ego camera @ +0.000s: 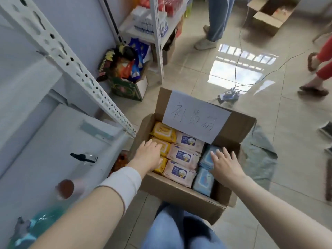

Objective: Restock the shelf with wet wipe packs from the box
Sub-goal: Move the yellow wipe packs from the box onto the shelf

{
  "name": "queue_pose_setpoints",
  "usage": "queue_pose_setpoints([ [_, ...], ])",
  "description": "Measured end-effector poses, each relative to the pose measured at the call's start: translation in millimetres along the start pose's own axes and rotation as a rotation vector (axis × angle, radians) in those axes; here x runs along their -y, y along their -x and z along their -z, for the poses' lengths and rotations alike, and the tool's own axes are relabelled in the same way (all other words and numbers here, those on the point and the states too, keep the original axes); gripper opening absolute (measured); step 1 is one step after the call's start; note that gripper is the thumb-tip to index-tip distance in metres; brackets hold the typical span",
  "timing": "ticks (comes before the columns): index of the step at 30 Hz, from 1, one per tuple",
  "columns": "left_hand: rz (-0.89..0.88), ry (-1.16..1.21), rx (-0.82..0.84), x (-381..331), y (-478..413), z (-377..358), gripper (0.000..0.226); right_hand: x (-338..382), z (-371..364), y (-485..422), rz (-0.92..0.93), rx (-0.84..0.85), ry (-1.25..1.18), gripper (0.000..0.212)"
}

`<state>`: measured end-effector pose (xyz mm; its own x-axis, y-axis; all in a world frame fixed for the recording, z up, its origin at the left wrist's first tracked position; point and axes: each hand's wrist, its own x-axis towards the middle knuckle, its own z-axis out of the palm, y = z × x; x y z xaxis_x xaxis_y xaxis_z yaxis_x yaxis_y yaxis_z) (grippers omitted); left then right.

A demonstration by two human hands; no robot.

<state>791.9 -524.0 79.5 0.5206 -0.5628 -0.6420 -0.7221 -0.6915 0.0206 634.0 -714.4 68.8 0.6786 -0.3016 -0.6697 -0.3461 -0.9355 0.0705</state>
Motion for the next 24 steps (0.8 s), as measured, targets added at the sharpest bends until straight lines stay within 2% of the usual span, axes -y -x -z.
queue_pose_setpoints([
  [6,0.106,0.243,0.174,10,-70,-64,0.060,36,-58,-48,0.019,0.185,-0.218,0.069],
  [10,0.280,0.460,0.221,29,-145,-117,0.070,67,-94,-127,-0.002,0.216,-0.527,0.068],
  [14,0.458,0.609,0.150,53,-221,-169,0.075,94,-114,-229,-0.020,0.098,-0.883,0.064],
  [18,0.479,0.620,0.050,62,-258,-206,0.078,119,-110,-307,-0.098,-0.122,-1.042,0.068],
  [24,0.587,0.548,-0.073,50,-271,-220,0.091,138,-108,-348,-0.389,-0.082,-1.221,0.101],
])
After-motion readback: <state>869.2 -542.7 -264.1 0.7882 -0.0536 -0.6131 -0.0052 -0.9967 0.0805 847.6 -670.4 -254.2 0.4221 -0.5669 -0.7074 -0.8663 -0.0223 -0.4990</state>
